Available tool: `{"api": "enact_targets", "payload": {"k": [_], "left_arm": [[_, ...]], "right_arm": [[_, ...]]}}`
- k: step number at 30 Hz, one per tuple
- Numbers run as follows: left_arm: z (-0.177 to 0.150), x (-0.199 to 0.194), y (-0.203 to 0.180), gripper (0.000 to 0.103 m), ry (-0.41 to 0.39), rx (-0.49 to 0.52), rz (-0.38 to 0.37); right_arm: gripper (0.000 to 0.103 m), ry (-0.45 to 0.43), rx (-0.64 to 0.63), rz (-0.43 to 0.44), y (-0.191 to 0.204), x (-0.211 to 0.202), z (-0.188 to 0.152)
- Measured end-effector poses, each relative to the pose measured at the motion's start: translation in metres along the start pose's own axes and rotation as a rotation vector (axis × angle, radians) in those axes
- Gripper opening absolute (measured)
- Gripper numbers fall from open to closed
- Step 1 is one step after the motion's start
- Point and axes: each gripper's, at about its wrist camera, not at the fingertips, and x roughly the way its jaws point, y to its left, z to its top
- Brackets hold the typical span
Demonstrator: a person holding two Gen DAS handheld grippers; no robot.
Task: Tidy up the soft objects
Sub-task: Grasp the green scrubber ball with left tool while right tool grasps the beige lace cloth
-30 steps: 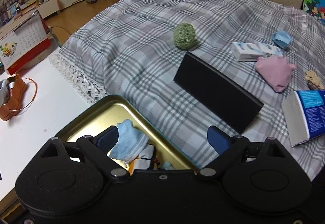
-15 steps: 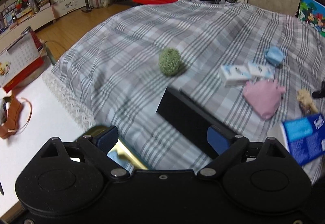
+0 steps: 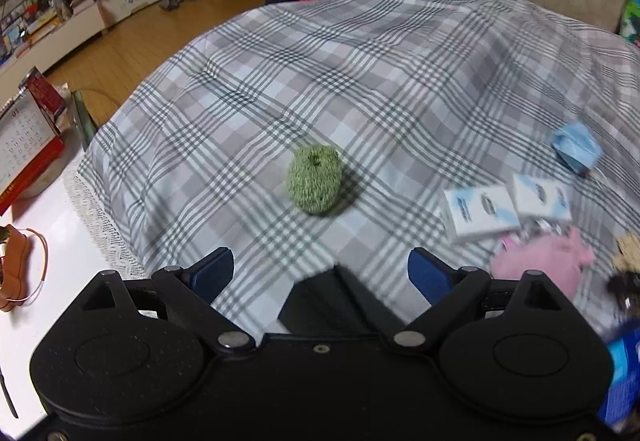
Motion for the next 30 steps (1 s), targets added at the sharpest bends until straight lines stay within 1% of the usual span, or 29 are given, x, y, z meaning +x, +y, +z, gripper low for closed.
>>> {"api": "enact_targets", "payload": {"k": [2, 4, 5, 6, 7, 10, 15, 17, 21, 23, 26, 28, 29, 30], "left_arm": [[0.011, 0.016, -0.002, 0.091, 0.025, -0.013, 0.003], [0.019, 0.031, -0.004, 0.091, 0.047, -0.026, 0.021], [0.022, 0.038, -0.006, 0.091, 0.055, -0.025, 0.028], [0.024, 0.046, -0.007, 0.091, 0.062, -0.021, 0.035], [0.027, 0.053, -0.007, 0.091, 0.071, -0.022, 0.043], [0.033, 0.073, -0.005, 0.091, 0.109, -0.050, 0.058], [0.042, 0.100, -0.001, 0.091, 0.152, -0.076, 0.074], [0.045, 0.109, -0.001, 0.091, 0.167, -0.086, 0.078], [0.053, 0.126, 0.004, 0.090, 0.199, -0.140, 0.069], [0.056, 0.132, 0.004, 0.089, 0.208, -0.145, 0.068], [0.059, 0.142, 0.005, 0.082, 0.226, -0.160, 0.077], [0.060, 0.148, 0.008, 0.070, 0.250, -0.188, 0.055], [0.060, 0.151, 0.009, 0.057, 0.267, -0.204, 0.036], [0.060, 0.152, 0.010, 0.050, 0.273, -0.220, 0.024]], "right_arm": [[0.073, -0.022, -0.006, 0.005, 0.001, -0.001, 0.002], [0.059, -0.055, -0.019, 0.004, 0.002, -0.002, 0.003], [0.058, -0.067, -0.032, 0.001, 0.004, -0.002, 0.002], [0.053, -0.077, -0.041, 0.005, 0.006, -0.003, 0.002], [0.052, -0.087, -0.049, 0.011, 0.008, -0.004, 0.001], [0.051, -0.096, -0.063, 0.037, 0.010, -0.005, 0.001], [0.051, -0.096, -0.019, 0.114, 0.003, -0.008, 0.003], [0.051, -0.097, -0.009, 0.122, 0.001, -0.008, 0.004], [0.051, -0.102, -0.019, 0.126, 0.004, -0.008, 0.002], [0.051, -0.103, -0.021, 0.134, 0.005, -0.008, 0.001], [0.051, -0.104, -0.016, 0.144, 0.004, -0.008, 0.001], [0.051, -0.105, -0.011, 0.150, 0.004, -0.007, 0.001], [0.051, -0.106, -0.008, 0.153, 0.004, -0.007, 0.002], [0.051, -0.107, -0.007, 0.156, 0.004, -0.007, 0.002]]}}
